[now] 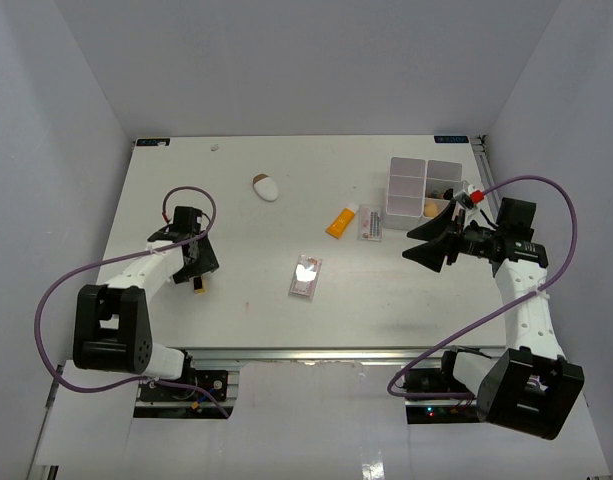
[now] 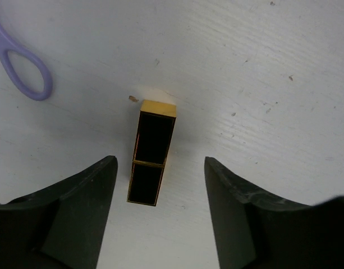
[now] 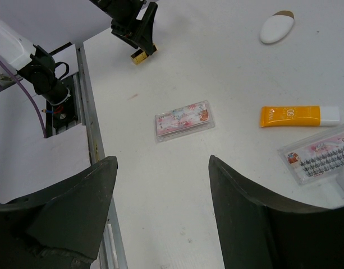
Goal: Organize the makeup
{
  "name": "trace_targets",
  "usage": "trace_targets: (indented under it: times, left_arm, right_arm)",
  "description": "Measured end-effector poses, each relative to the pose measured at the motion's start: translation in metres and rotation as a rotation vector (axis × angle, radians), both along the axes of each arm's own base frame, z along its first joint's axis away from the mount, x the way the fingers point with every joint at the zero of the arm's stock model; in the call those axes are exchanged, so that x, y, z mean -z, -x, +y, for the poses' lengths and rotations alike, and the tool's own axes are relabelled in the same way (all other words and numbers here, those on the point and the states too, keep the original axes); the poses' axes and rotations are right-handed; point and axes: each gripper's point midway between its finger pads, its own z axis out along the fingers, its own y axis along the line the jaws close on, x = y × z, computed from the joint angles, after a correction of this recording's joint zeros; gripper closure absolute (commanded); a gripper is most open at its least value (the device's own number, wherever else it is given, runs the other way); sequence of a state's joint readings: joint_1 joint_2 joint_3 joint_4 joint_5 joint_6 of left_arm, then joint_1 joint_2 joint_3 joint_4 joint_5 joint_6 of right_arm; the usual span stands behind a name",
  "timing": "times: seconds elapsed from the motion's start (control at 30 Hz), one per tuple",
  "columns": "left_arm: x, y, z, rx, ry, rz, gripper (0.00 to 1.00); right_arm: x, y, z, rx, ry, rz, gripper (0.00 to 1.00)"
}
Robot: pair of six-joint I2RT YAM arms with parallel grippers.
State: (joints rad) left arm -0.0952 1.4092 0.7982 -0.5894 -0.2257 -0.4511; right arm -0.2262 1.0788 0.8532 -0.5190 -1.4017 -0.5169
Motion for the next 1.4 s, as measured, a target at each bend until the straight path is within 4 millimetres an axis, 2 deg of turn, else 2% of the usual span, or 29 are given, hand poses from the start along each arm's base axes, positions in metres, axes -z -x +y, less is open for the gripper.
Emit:
trace_targets:
  times: [0.17,0.3,0.47,0.67,0.73,0.8,0.9,1.07,1.27,1.4]
  left_arm:
    - [0.007,-0.002,0.001,0.004,0.003,0.017,0.51]
    - [0.008,-0.003,0.001,0.009,0.018,0.014,0.59]
    - [0.008,-0.007,-0.001,0.024,0.039,0.004,0.75]
    - [0.007,-0.014,-0.014,0.06,0.107,-0.02,0.95]
    - [0.006,-0.017,-0.024,0.083,0.159,-0.032,0.97]
    - [0.001,-0.021,-0.039,0.119,0.235,-0.058,0.99]
    - [-0.016,-0.029,-0.064,0.182,0.362,-0.134,1.0]
    - [-0.079,-0.039,-0.129,0.354,0.646,-0.371,1.0]
    - [-0.165,-0.018,-0.24,0.688,0.944,-0.596,1.0]
    - [-0.196,0.002,-0.287,0.823,1.085,-0.668,1.0]
  right_arm:
    - [0.0,-0.001,-0.002,0.008,0.0,0.001,0.27]
    - [0.002,-0.003,-0.003,0.013,-0.002,0.011,0.27]
    - [0.004,-0.005,-0.005,0.02,-0.001,0.018,0.27]
    - [0.007,-0.004,-0.005,0.022,-0.001,0.026,0.26]
    - [0.011,-0.003,-0.004,0.021,-0.005,0.039,0.25]
    - [0.015,-0.001,-0.004,0.017,-0.013,0.056,0.24]
    - [0.017,0.002,-0.002,0.005,-0.027,0.067,0.23]
    - [0.017,0.01,0.013,-0.072,-0.046,0.08,0.21]
    - [0.029,0.03,0.056,-0.27,-0.035,0.158,0.18]
    - [0.031,0.028,0.072,-0.339,-0.031,0.193,0.17]
